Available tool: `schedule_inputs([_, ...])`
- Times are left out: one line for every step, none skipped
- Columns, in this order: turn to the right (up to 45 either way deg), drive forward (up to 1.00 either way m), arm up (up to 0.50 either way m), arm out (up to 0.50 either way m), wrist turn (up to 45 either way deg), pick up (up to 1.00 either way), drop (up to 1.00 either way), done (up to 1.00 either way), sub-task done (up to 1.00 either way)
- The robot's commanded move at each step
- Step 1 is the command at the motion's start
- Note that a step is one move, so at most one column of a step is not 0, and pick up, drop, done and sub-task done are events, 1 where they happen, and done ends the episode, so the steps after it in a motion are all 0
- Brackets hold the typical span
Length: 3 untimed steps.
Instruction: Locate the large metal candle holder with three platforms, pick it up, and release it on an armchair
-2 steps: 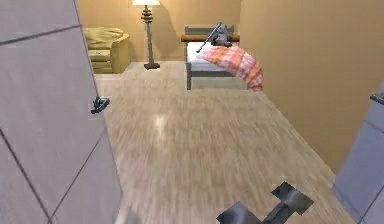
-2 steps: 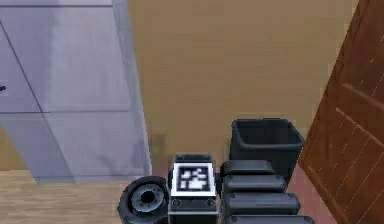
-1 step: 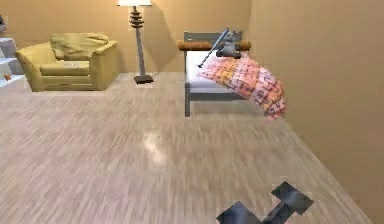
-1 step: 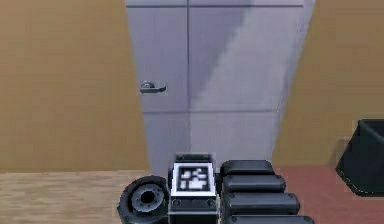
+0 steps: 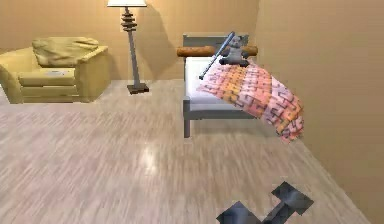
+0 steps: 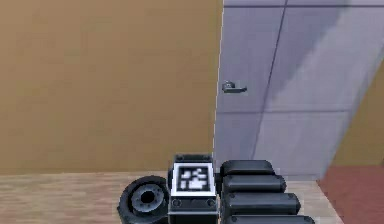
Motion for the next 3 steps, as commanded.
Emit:
schedule_inputs([-39.0, 0.0, 0.0, 0.0, 0.0, 0.0, 0.0, 0.0, 0.0])
schedule_inputs([0.0, 1.0, 0.0, 0.0, 0.0, 0.0, 0.0, 0.0, 0.0])
schedule_inputs([-3.0, 0.0, 0.0, 0.0, 0.0, 0.0, 0.0, 0.0, 0.0])
